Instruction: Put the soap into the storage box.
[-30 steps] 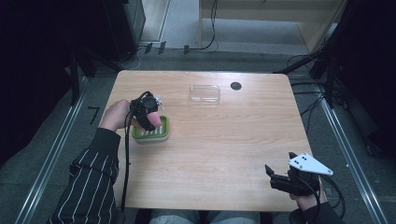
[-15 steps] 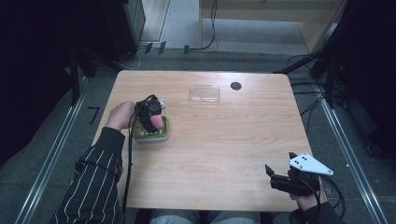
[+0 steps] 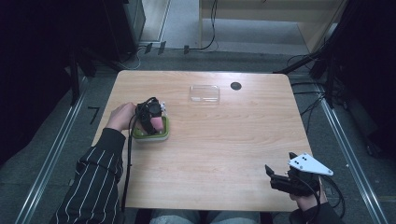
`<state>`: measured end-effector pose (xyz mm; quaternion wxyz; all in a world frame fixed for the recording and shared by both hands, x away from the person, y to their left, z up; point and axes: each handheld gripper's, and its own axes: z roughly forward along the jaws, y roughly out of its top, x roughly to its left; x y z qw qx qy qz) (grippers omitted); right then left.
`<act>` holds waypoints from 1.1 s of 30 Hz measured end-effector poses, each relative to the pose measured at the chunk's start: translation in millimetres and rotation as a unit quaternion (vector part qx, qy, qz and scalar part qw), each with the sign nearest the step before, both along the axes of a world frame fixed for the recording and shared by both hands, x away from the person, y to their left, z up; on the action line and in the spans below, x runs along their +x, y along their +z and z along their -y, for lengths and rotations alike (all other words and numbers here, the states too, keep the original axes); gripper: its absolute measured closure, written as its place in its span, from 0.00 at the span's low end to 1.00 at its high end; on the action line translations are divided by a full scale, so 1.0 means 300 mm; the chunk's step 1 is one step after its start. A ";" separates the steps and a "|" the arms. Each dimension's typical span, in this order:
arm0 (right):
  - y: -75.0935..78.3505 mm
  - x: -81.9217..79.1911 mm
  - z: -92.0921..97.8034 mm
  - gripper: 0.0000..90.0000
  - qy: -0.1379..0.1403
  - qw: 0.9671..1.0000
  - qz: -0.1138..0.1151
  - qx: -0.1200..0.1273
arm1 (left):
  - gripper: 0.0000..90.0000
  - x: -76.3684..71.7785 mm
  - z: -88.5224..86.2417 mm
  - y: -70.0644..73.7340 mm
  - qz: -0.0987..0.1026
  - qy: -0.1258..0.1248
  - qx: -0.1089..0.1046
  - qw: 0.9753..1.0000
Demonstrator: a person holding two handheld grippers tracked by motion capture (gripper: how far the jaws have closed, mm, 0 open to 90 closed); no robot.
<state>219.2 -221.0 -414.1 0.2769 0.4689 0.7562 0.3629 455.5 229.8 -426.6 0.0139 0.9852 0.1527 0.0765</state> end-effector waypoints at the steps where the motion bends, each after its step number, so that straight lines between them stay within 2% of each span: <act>1: 0.000 0.000 0.000 0.15 0.000 1.000 0.000 0.000 | 0.43 0.001 -0.002 -0.002 -0.002 0.001 -0.001 1.000; 5: -0.001 0.002 0.000 0.15 0.000 1.000 -0.001 0.000 | 0.43 0.002 -0.004 -0.012 -0.009 -0.006 0.003 1.000; 7: 0.000 0.001 0.000 0.15 0.000 1.000 -0.001 -0.001 | 0.43 0.004 -0.005 -0.018 -0.006 -0.009 0.003 1.000; 17: 0.000 0.001 0.000 0.15 0.000 1.000 -0.001 -0.001 | 0.42 0.011 -0.012 -0.025 -0.001 0.000 -0.005 1.000; 33: 0.000 0.000 0.001 0.15 -0.001 1.000 -0.001 0.000 | 0.41 0.012 -0.017 -0.025 -0.007 0.001 -0.007 1.000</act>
